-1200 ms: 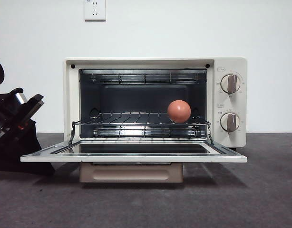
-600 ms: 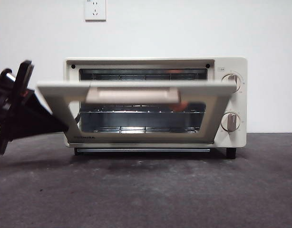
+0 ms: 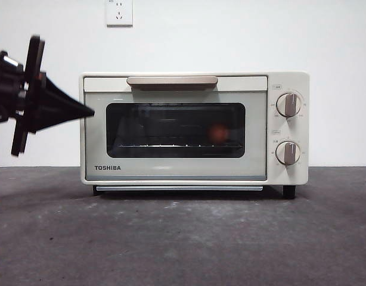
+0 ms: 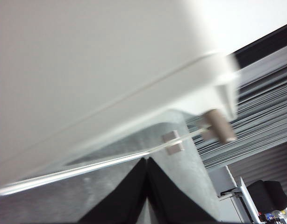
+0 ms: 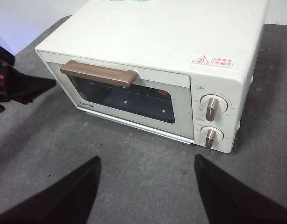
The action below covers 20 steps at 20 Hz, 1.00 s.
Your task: Eggoven
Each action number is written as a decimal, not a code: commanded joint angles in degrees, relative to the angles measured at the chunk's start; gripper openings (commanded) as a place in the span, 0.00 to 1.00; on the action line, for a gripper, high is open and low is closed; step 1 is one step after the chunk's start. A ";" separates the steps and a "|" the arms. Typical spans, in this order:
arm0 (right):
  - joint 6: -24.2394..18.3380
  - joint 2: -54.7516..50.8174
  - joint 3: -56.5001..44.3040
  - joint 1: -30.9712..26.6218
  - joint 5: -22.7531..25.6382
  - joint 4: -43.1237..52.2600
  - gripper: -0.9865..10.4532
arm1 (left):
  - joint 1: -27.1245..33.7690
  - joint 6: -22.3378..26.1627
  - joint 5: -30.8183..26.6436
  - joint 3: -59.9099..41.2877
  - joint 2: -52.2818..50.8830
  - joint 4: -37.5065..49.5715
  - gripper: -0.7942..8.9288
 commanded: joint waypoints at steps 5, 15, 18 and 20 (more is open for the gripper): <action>-0.72 0.79 0.63 0.50 -0.24 -1.14 0.36 | -2.34 6.69 -5.64 0.66 -13.90 -14.80 0.09; -0.83 -2.82 -13.79 0.50 -1.77 18.49 0.31 | -8.98 26.56 -29.05 0.66 -41.66 -50.36 0.09; -1.07 -4.17 -21.07 0.50 -2.86 28.44 0.23 | -10.12 28.92 -34.42 0.66 -48.37 -55.71 0.09; -2.01 -4.98 -25.66 0.50 -3.32 35.28 0.18 | -10.56 30.38 -37.94 0.66 -52.54 -58.84 0.09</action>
